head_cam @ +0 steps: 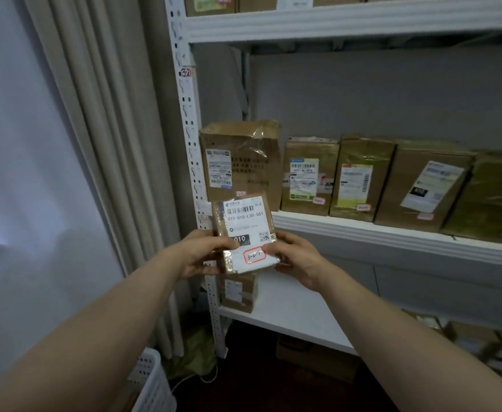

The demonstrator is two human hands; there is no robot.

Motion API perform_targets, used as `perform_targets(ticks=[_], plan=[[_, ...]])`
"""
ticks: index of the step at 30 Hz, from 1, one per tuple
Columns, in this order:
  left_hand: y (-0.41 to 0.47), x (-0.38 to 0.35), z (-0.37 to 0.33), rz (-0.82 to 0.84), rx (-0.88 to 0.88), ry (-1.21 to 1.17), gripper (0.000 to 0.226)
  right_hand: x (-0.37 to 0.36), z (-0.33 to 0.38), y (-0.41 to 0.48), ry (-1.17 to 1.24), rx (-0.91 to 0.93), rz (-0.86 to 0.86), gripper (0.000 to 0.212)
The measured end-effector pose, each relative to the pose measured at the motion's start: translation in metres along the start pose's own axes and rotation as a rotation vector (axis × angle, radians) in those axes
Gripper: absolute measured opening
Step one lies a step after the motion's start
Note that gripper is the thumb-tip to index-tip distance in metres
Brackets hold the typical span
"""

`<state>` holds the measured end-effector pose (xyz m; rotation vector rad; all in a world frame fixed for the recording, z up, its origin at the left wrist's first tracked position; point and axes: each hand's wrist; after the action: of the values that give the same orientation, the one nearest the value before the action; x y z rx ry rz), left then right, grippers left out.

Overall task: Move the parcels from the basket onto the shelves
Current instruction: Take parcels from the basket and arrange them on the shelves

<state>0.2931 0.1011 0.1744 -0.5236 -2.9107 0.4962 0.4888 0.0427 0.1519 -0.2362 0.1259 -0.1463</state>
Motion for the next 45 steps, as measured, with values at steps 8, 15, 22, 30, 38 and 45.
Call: perform_targets(ticks=[8, 15, 22, 30, 38, 45], plan=[[-0.003, -0.055, -0.013, 0.067, -0.012, 0.088, 0.030, 0.048, 0.001, -0.023, -0.015, 0.039, -0.079, 0.040], [-0.003, -0.099, -0.015, 0.083, -0.034, 0.150, 0.025, 0.083, -0.004, -0.043, 0.018, 0.064, -0.131, 0.042], [0.000, -0.136, -0.011, 0.148, -0.026, 0.192, 0.028, 0.120, -0.012, -0.059, 0.082, 0.064, -0.152, 0.042], [0.003, -0.177, -0.009, 0.198, -0.067, 0.255, 0.030, 0.158, -0.023, -0.075, 0.103, 0.063, -0.226, 0.046], [0.003, -0.214, -0.004, 0.267, -0.036, 0.275, 0.032, 0.194, -0.032, -0.090, 0.081, 0.035, -0.266, 0.047], [0.004, -0.251, -0.006, 0.338, -0.036, 0.301, 0.036, 0.230, -0.038, -0.102, 0.068, 0.006, -0.316, 0.044]])
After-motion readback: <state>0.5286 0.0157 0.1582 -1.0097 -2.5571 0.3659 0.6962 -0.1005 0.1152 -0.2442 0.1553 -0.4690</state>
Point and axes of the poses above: each hand's wrist, its own y-axis towards the middle knuckle, its own x-axis out of the back of the hand, z = x × y, and after that the axes turned 2 degrees about -z, right-handed
